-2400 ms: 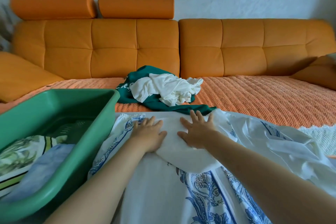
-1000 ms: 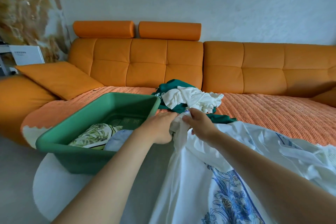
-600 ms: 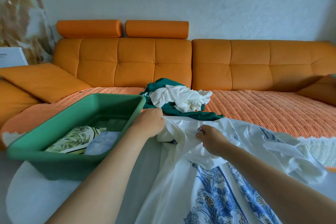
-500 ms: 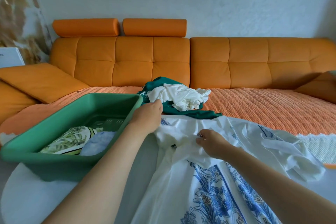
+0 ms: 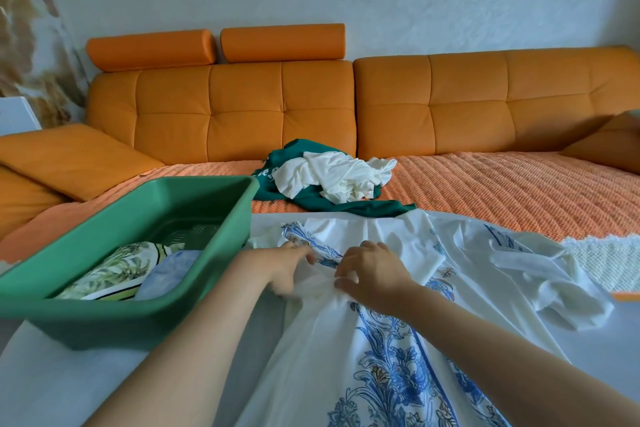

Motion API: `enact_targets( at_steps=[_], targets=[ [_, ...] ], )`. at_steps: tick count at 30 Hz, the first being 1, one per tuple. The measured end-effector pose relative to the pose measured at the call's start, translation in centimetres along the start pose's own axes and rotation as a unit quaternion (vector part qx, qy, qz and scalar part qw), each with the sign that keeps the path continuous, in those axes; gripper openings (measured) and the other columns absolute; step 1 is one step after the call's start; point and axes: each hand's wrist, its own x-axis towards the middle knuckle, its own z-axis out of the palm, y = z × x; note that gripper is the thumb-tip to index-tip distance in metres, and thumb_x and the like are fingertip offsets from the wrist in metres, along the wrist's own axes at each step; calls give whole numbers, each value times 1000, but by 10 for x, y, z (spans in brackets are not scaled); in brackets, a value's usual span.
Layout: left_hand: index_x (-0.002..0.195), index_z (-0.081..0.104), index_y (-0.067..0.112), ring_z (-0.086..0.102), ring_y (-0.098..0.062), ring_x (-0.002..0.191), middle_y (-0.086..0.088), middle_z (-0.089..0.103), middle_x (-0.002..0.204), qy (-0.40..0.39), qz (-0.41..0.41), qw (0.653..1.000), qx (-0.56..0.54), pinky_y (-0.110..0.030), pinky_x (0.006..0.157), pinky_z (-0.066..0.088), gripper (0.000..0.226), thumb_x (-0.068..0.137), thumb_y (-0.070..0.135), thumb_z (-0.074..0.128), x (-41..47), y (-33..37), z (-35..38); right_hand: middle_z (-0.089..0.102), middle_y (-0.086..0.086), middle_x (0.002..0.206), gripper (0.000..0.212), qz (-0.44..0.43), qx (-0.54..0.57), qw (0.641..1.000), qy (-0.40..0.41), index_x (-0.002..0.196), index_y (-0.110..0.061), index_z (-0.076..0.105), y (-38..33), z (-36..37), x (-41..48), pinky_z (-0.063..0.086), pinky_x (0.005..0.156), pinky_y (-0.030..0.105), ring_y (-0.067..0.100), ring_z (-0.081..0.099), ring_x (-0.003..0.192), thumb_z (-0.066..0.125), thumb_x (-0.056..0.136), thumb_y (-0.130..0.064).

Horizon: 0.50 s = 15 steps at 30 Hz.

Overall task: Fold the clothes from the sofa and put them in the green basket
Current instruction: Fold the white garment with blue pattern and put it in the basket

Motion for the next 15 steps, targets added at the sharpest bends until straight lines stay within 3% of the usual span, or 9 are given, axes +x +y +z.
enact_targets(
  at_steps=[2,4,6,8,11,13,15],
  targets=[
    [146,28,39,53,-26,119,4,31,140,6,-16,1000,14,-32,72,47,82,79,6,62,-4,-2,7,67,-9,98,16,13,43,998,47,95,-28,74,3,-3,1,42,87,34,20,56,97,63,92,-39],
    [141,42,35,54,-27,119,4,41,136,63,-20,998,0,-32,72,44,69,81,5,55,-7,-2,12,65,-9,94,11,34,70,995,59,91,-27,70,8,-9,0,43,87,34,17,56,92,65,92,-36],
    [108,63,24,60,-29,104,-1,58,119,169,-23,985,11,-31,68,41,33,85,6,48,-8,1,9,65,-8,92,11,68,62,995,40,90,-25,68,14,-13,-2,41,86,35,15,54,90,63,92,-34],
    [90,62,19,57,-28,89,-6,60,107,253,-41,966,39,-32,65,39,25,87,3,43,-9,6,1,65,-6,92,13,126,36,991,-19,92,-24,67,18,-18,-5,38,79,33,17,54,91,58,93,-34],
    [104,64,18,51,-25,78,-5,61,107,339,-45,940,0,-32,58,33,35,85,-1,42,-9,19,-15,62,-6,102,7,158,38,984,-74,96,-29,62,21,-26,-7,44,76,30,17,58,94,61,89,-32],
    [110,66,20,53,-24,77,-6,65,101,396,6,915,-79,-31,54,32,42,84,-2,42,-10,33,-27,53,-6,120,36,140,98,984,-57,117,-32,56,20,-31,-4,46,79,29,14,56,96,68,84,-33],
    [116,70,20,59,-24,94,-3,66,109,401,110,895,-161,-30,67,44,49,84,-6,43,-10,51,-34,48,-10,125,70,132,233,964,6,140,-33,42,12,-38,1,42,77,23,8,54,90,76,79,-37]
  ],
)
